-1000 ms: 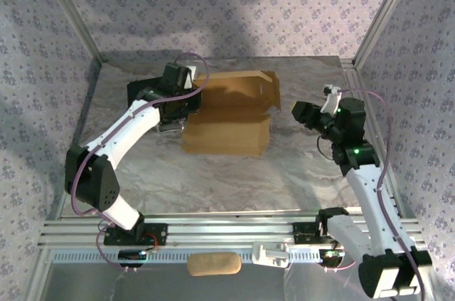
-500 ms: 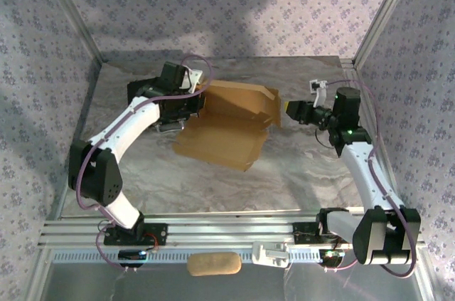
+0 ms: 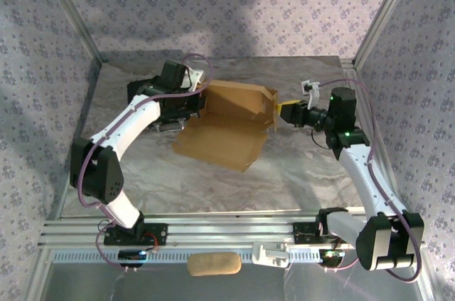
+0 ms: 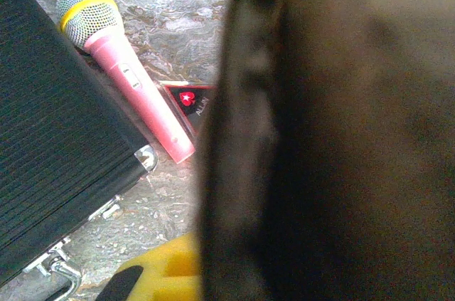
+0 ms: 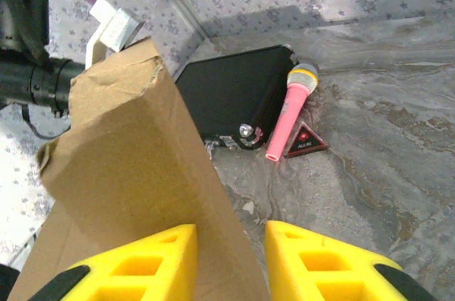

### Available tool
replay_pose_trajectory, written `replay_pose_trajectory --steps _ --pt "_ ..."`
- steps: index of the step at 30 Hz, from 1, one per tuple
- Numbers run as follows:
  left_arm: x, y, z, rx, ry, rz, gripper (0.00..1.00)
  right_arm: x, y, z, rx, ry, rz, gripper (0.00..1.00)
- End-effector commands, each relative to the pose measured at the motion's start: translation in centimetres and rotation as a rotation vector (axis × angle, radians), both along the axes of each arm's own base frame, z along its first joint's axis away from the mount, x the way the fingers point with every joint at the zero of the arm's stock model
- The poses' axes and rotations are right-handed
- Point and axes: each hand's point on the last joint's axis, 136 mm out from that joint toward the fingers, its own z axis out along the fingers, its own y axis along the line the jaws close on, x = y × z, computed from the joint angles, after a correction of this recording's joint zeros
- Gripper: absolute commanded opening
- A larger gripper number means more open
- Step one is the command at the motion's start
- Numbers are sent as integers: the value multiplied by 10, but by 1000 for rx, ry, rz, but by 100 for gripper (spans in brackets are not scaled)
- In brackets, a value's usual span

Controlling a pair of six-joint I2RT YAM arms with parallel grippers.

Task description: Fold the paper box

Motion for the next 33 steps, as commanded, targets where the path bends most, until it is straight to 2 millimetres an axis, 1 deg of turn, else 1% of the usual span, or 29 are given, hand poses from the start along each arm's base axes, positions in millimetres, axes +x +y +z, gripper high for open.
replay_pose_trajectory --steps 1,6,11,17,20,28,33 --pt "2 -5 11 -33 -8 -16 0 -5 11 14 -25 -47 45 32" --pt "0 -6 12 -33 -11 -22 0 -3 16 14 -42 -50 45 32" --pt "-2 -8 13 -30 -15 -24 0 -1 22 11 -84 -49 43 33" --pt "-4 -10 16 -30 -22 -26 0 3 24 8 -121 -50 16 36" --pt "-5 -12 18 -27 -30 -31 0 5 24 8 -127 -46 10 38" --pt "-8 -13 20 -17 -39 -32 0 4 30 13 -132 -40 34 48" --pt "-9 -16 22 -18 -46 -35 0 8 34 15 -134 -28 47 52"
